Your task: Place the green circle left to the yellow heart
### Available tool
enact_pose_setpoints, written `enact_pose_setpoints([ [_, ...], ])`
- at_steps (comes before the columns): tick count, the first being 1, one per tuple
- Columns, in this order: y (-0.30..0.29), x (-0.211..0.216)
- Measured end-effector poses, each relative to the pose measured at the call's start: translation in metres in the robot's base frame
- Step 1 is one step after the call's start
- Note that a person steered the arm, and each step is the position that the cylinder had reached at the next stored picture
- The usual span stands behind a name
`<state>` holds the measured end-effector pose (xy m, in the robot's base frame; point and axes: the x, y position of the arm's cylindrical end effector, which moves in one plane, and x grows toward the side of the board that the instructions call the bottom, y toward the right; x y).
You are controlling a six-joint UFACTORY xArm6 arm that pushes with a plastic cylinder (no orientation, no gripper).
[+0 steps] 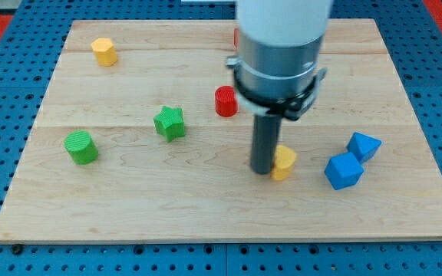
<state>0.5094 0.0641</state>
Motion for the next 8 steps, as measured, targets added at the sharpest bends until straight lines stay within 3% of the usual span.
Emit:
enact_pose_setpoints([
  [1, -0.09, 0.022],
  [3, -0.176, 0.027],
  [4, -0.196, 0.027],
  [6, -0.172, 0.053],
  [8, -0.302, 0.062],
])
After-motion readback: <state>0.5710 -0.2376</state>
